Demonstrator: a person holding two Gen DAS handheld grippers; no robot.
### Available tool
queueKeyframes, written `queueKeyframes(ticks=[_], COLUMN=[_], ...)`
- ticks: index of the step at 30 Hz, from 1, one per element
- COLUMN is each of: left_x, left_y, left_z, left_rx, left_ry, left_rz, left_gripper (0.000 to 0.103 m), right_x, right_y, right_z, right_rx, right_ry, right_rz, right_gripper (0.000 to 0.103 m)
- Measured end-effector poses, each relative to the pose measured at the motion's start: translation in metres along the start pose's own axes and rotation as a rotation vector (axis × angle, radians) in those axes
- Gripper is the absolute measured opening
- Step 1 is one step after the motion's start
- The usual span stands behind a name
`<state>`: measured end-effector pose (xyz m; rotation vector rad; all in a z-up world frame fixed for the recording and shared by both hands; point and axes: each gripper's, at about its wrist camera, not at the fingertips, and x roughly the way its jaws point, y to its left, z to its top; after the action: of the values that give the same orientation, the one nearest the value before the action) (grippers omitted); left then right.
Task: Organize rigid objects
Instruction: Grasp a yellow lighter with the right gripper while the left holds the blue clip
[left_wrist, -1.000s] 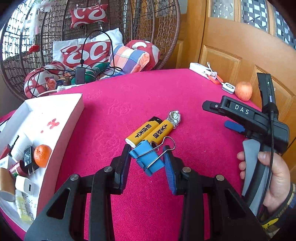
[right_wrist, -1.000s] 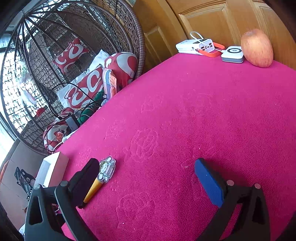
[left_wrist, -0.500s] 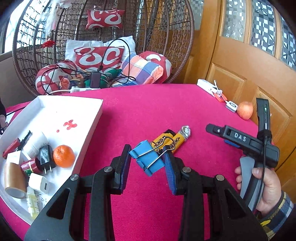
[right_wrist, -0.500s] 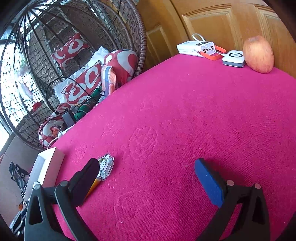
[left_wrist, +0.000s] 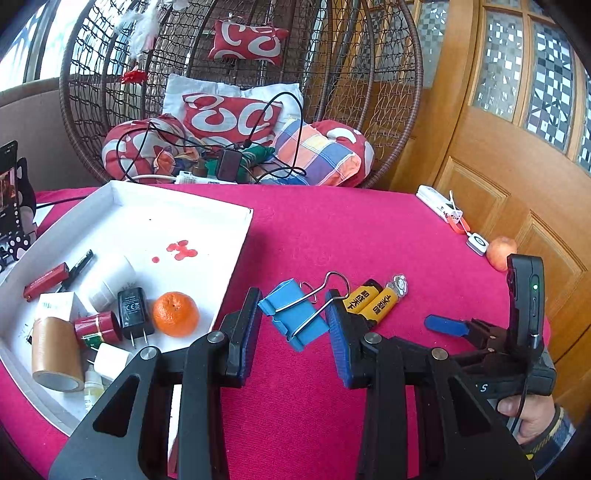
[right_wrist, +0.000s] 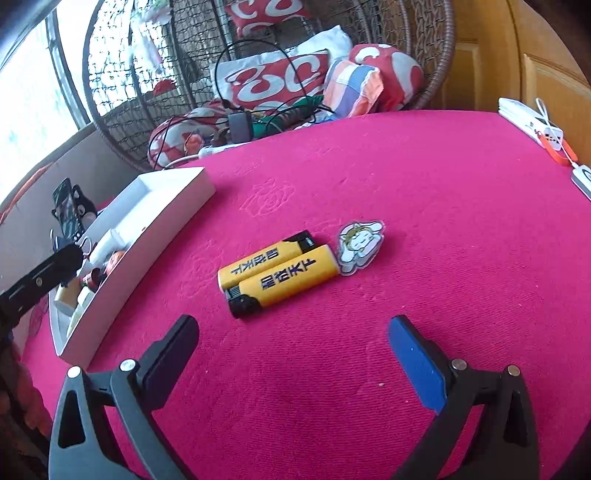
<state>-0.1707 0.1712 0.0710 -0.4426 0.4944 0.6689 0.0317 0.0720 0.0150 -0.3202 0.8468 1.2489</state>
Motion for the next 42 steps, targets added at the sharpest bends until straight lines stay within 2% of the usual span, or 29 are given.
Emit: queueKeyframes(ticks=[4,9,12,20,23,27,31,36,39,41,42], left_x=[-0.003,-0.006,-0.006,-0.006,-0.007,-0.010,-0.009,-0.008,-0.008,-0.007,-0.006], left_y=[0.005,0.014,0.017,0.018,0.018,0.017,0.014,0.013,0.014,0.014,0.014], left_z=[0.002,0.005,0.005,0.005,0.005,0.005,0.005,0.004,0.004,0.004,0.004], left_rx=[-0.010,-0.033,-0.040,-0.039,-0.041,-0.041,-0.035,-0.032,-0.038,-0.039,-0.039], left_ry=[-0.009,-0.019,-0.020,-0.018,-0.016,-0.021,-0.018,-0.013,-0.014,-0.011,-0.010], left_rz=[0.007,0.014,0.016,0.011,0.008,0.006,0.006,0.009,0.012,0.011,0.009], left_gripper=[0.034,0.034,0.034,0.034,0.034,0.034,0.034,0.034,0.034,0.034,0.034], right_x=[0.001,0.010,0.017,0.036,0.044,0.048,0.052,0.055,0.052,0.049,0.047], right_y=[0.013,0.019,0.020,0.025,0.026,0.028,0.021,0.021,0.032,0.039,0.041], right_z=[0.001,0.002,0.007,0.023,0.026,0.027,0.036,0.040,0.030,0.025,0.023], right_rx=[-0.060,-0.121,-0.134,-0.220,-0.266,-0.355,-0.389,-0.417,-0.486,-0.526,-0.529], right_ry=[0.000,0.032,0.048,0.069,0.101,0.115,0.116,0.134,0.144,0.136,0.135], right_rz=[0.045,0.045,0.054,-0.016,-0.018,-0.051,-0.050,0.058,0.055,0.051,0.052], right_gripper=[0.103,0.102,0.095,0.094,0.094,0.094,0.095,0.095,0.094,0.084,0.082])
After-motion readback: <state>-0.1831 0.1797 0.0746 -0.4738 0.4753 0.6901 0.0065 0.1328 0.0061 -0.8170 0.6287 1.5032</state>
